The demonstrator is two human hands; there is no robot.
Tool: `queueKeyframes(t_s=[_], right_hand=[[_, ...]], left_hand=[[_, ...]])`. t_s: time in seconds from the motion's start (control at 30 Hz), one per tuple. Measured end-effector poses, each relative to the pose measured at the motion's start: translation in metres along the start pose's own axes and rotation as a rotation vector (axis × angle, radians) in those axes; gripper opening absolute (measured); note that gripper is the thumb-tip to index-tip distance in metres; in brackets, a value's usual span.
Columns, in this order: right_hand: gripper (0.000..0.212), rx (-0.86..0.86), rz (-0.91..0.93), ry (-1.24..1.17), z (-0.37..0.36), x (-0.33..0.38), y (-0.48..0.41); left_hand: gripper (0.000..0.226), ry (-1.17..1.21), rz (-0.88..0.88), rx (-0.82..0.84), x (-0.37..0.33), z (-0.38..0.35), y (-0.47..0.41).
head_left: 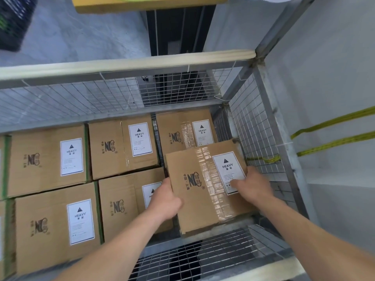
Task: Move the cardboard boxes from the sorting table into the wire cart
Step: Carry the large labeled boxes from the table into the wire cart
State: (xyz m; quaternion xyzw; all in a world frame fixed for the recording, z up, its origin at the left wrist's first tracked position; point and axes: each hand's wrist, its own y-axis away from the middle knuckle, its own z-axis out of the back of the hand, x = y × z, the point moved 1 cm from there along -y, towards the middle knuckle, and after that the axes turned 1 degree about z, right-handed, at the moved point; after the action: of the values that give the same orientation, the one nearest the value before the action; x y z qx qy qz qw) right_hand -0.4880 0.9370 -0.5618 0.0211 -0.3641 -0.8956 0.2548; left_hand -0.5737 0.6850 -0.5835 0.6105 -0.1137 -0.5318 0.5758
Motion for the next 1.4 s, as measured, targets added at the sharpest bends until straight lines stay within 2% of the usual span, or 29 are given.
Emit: queueKeyframes(t_s=[0.1, 0.4, 0.67, 0.8, 0.87, 0.93, 1.0, 1.07, 1.17, 1.27, 1.33, 1.4], right_hand=[[0.047, 0.018, 0.025, -0.031, -0.006, 0.002, -0.014], [0.034, -0.059, 0.042, -0.101, -0.014, 0.002, -0.029], [0.045, -0.106, 0.021, -0.216, -0.041, -0.012, -0.023], [0.047, -0.015, 0.016, -0.127, -0.061, -0.018, -0.033], [0.053, 0.046, 0.016, -0.049, -0.072, -0.017, -0.043], [0.072, 0.120, -0.018, 0.010, -0.083, -0.016, -0.052], [0.089, 0.187, -0.042, 0.020, -0.094, -0.014, -0.061], [0.096, 0.240, -0.039, 0.016, -0.107, -0.012, -0.069], [0.101, 0.276, -0.044, 0.025, -0.116, -0.011, -0.074], [0.094, 0.277, 0.008, 0.127, -0.115, -0.012, -0.072], [0.071, 0.259, 0.094, 0.280, -0.107, -0.010, -0.067], [0.050, 0.247, 0.144, 0.323, -0.098, -0.005, -0.057]], left_hand=[[0.065, 0.014, -0.034, -0.039, -0.001, 0.001, -0.007], [0.061, 0.121, -0.037, -0.056, 0.008, 0.001, -0.030], [0.069, 0.012, -0.050, -0.118, 0.034, -0.013, -0.034], [0.067, -0.063, -0.011, -0.098, 0.050, -0.029, -0.041], [0.066, -0.081, 0.004, -0.072, 0.054, -0.035, -0.049], [0.067, -0.095, 0.017, -0.032, 0.057, -0.041, -0.055], [0.079, -0.128, 0.045, 0.014, 0.058, -0.046, -0.060], [0.087, -0.162, 0.070, 0.057, 0.060, -0.050, -0.064], [0.088, -0.221, 0.090, 0.101, 0.059, -0.053, -0.067], [0.081, -0.323, 0.100, 0.129, 0.058, -0.055, -0.066], [0.074, -0.383, 0.092, 0.132, 0.053, -0.054, -0.060], [0.065, -0.440, 0.070, 0.138, 0.048, -0.051, -0.050]])
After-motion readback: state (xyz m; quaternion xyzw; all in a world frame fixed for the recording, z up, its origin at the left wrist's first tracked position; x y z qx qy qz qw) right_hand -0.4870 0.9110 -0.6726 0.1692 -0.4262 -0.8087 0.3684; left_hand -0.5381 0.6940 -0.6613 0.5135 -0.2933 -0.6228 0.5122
